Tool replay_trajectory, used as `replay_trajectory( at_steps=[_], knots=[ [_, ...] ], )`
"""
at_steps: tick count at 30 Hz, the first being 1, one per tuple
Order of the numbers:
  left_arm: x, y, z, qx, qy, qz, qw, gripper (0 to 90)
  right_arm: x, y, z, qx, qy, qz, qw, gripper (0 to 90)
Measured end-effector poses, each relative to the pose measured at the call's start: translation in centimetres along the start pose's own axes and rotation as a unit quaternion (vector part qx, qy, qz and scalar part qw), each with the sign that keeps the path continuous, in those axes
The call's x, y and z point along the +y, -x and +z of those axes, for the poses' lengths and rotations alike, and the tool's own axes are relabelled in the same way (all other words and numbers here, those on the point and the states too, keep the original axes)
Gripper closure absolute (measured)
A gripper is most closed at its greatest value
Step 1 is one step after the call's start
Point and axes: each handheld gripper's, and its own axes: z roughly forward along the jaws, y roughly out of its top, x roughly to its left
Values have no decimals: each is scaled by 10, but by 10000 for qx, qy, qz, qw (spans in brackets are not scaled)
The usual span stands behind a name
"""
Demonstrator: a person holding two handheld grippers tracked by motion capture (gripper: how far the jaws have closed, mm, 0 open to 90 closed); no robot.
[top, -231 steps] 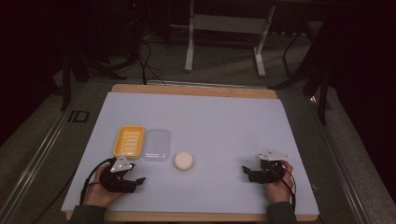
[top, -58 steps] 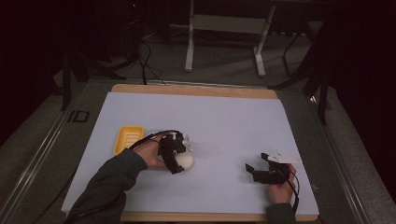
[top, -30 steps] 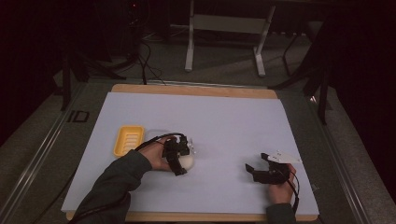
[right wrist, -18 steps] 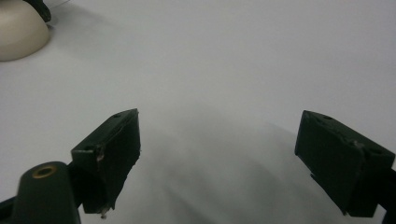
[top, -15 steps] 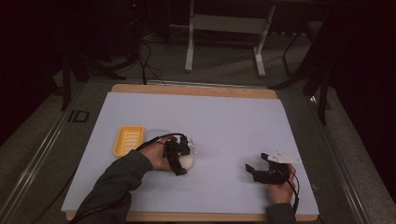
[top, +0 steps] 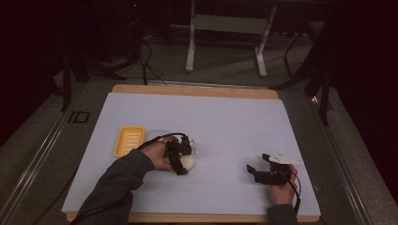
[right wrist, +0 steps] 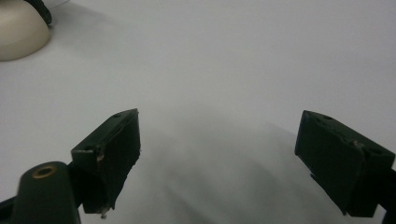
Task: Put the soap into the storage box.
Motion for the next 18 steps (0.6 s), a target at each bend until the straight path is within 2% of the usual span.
replay_trajectory(
  at_steps=[4,18],
  knots=[
    [-1,-1,-1,9,48,2,10000,250,0,0,0,0,-2,-1,10000,141],
    [2,2,-2,43,-68,61,9999,255,0,0,0,4,-3,1,10000,141]
  ],
)
